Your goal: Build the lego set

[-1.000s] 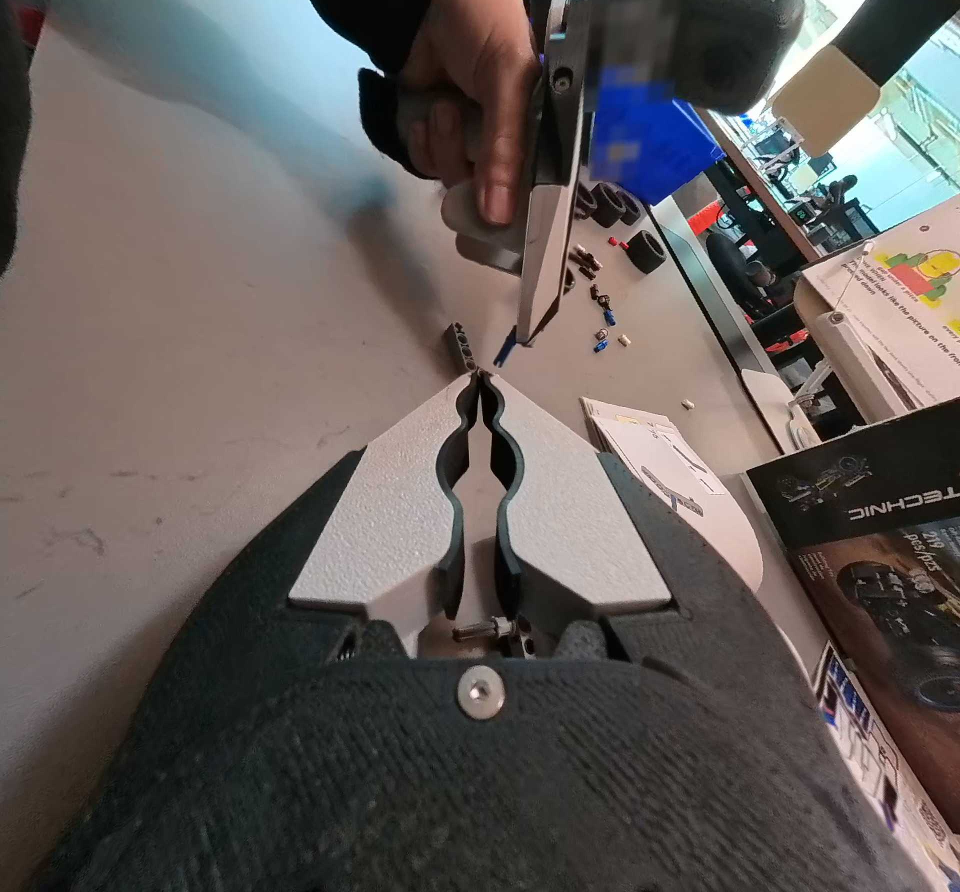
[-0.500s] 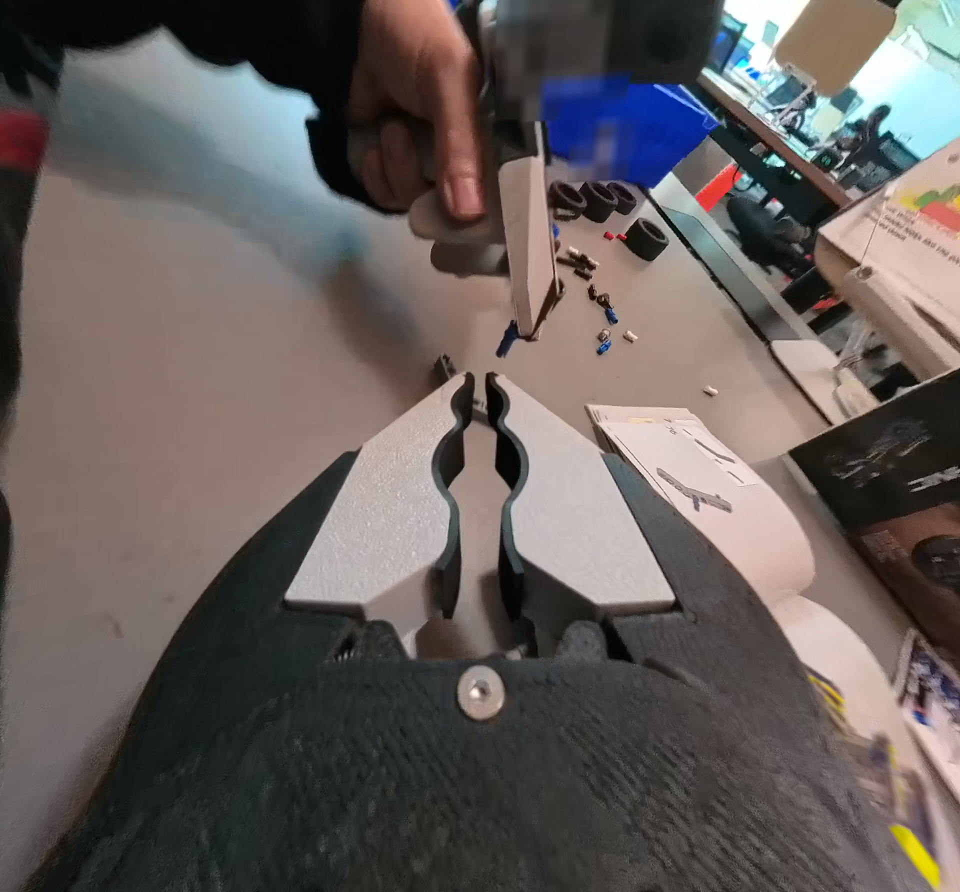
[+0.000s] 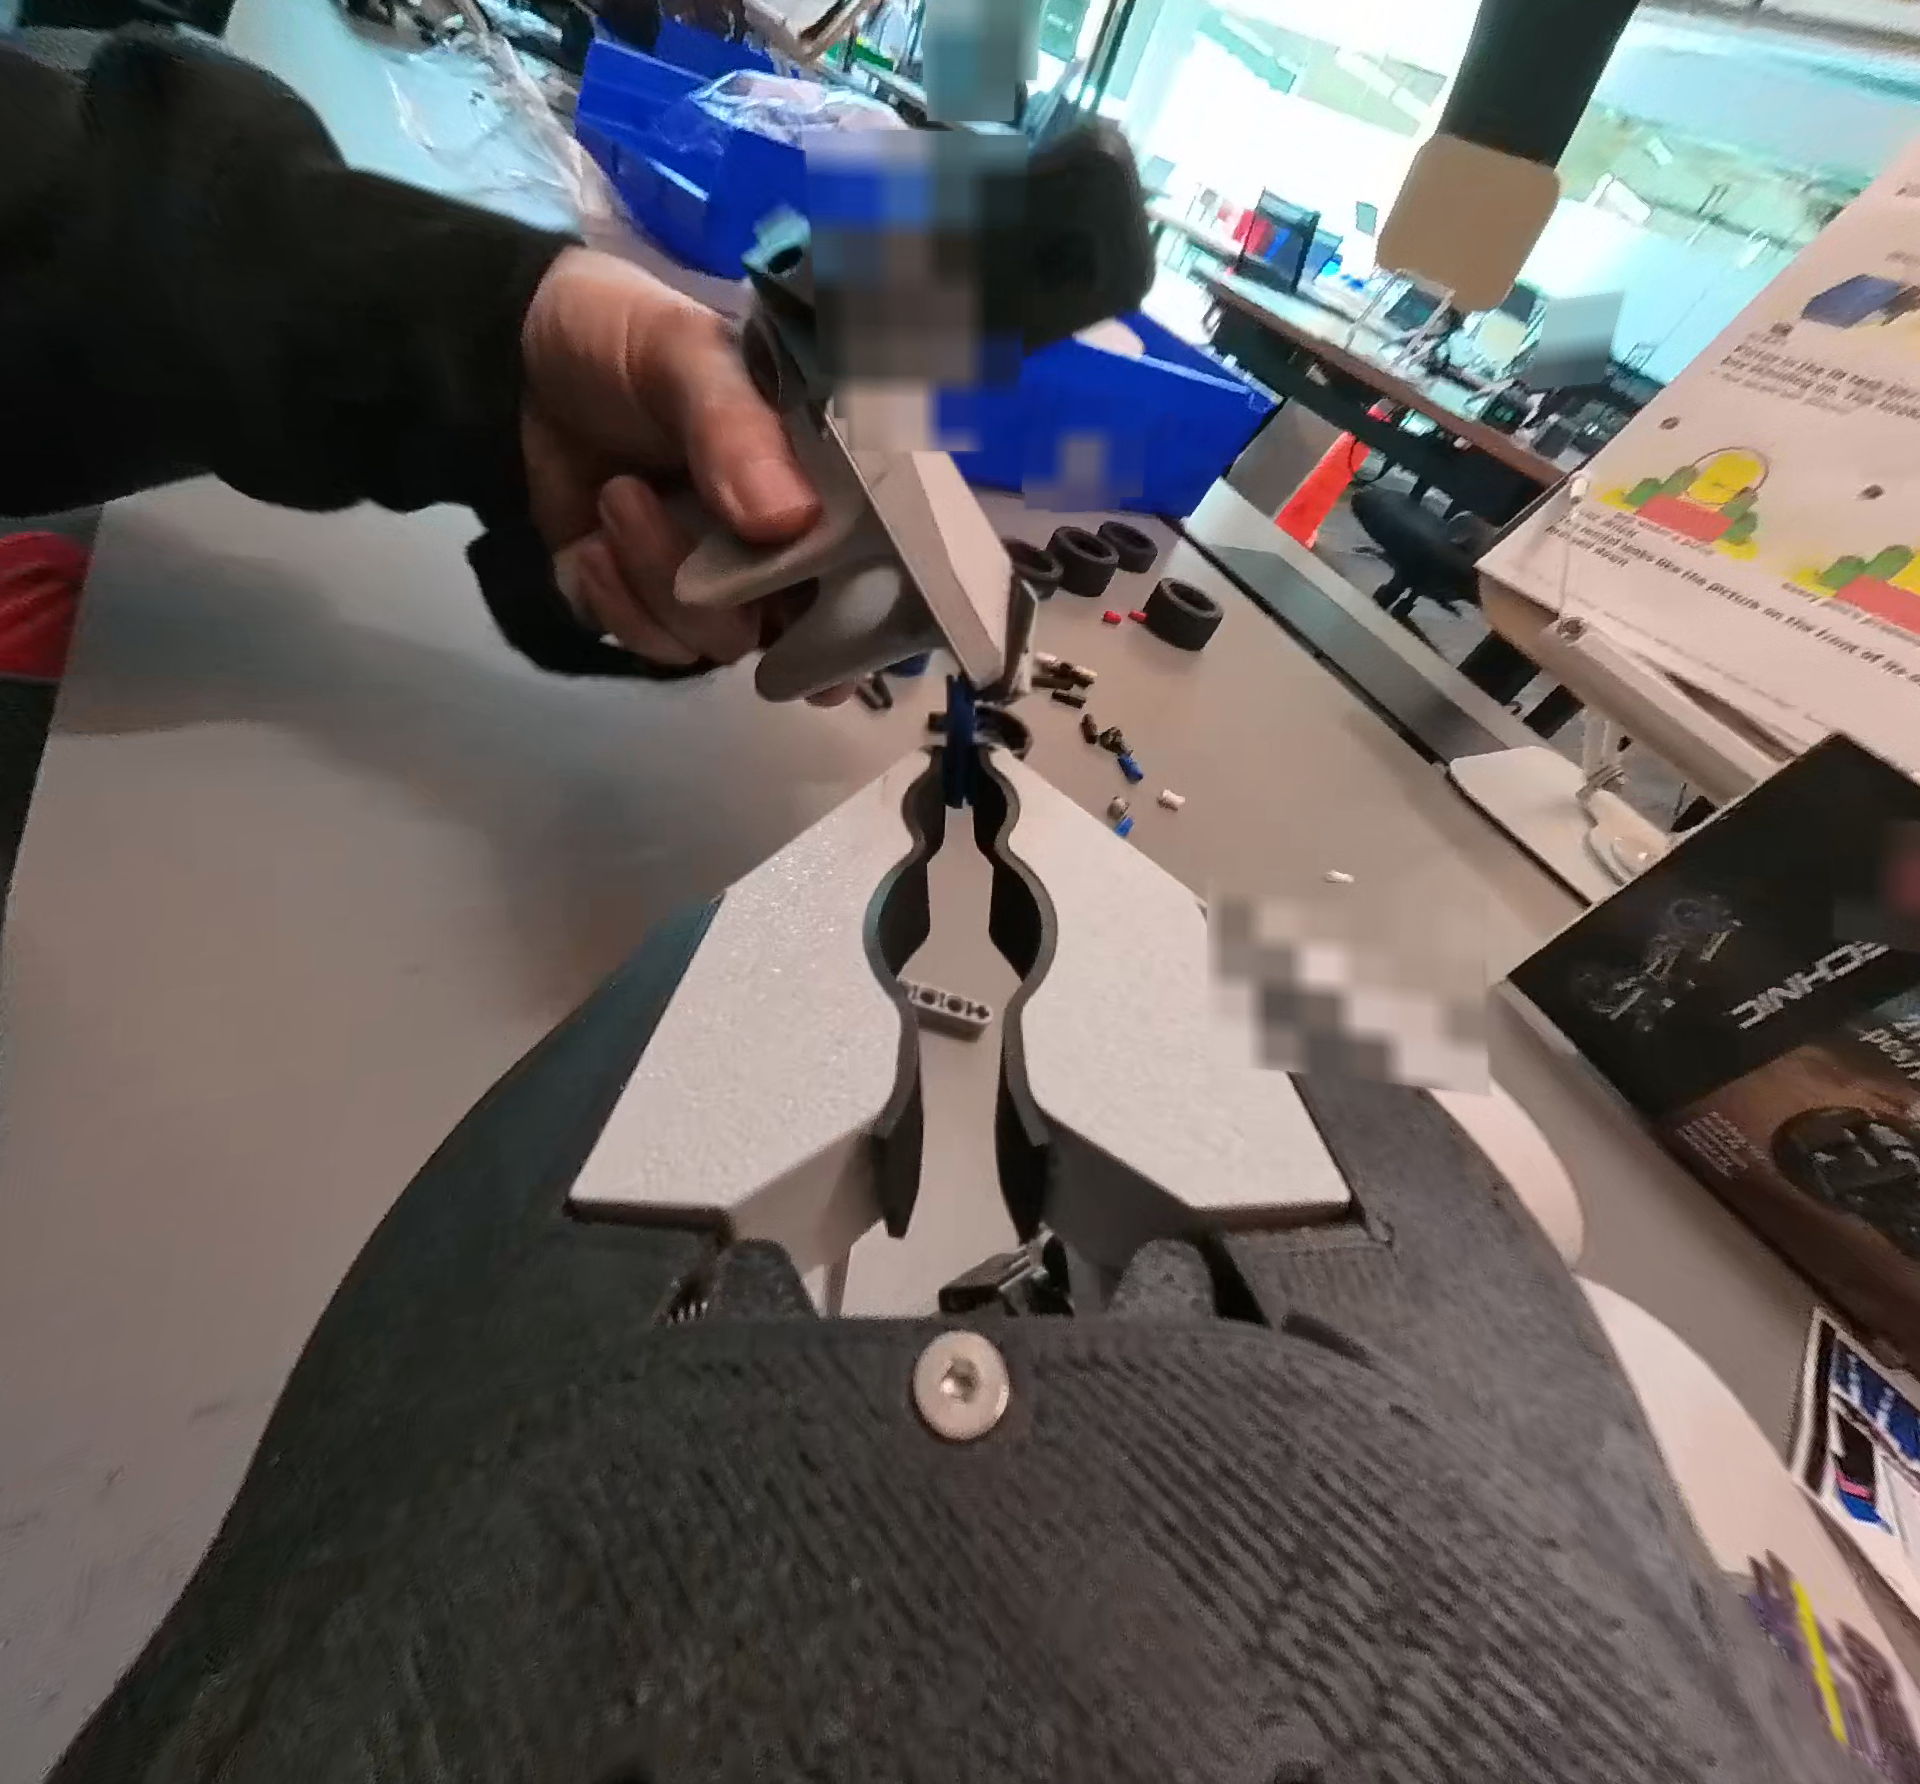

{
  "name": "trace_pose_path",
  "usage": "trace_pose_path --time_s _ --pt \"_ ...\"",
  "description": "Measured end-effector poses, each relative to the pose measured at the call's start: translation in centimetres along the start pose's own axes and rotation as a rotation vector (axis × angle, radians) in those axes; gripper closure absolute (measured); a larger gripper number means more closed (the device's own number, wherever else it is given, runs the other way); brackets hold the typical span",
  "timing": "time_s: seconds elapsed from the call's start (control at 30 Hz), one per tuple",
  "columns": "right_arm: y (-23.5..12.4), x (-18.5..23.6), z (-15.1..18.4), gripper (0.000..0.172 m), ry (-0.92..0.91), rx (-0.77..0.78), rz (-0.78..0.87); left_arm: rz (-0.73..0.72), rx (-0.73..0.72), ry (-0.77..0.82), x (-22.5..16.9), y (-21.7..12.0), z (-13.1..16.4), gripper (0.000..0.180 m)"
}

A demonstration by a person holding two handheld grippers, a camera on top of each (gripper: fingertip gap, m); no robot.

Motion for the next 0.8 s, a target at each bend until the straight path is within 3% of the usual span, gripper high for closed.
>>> trace_pose_path --time_s 0.17,0.23,0.5,0.8 --pt "0.2 -0.2 0.9 0.171 0.043 0.065 -0.007 -0.273 0.193 0.411 0.1 -0.5 0.1 0.18" --pt "0.3 -0.2 1.1 0.17 0.047 0.075 -0.01 -0.314 0.249 0.491 -0.2 -0.6 0.0 0.174" --pt "0.4 0.1 1.3 0.17 0.042 0.098 -0.02 -0.377 0.404 0.595 0.0 -0.7 1.1 0.172" --pt "0.6 0.4 1.8 0.17 0.02 0.14 -0.023 -0.423 0.482 0.643 0.5 -0.7 1.6 0.179"
Point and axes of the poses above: each gripper's, where its closed fingertips meet, y out along the fingers, z out of its underside, x = y × z across the jaws, the point moved 3 cm from there along -y, back along the fingers, and after that the axes turned 8 degrees about y, right-handed, at the moved point
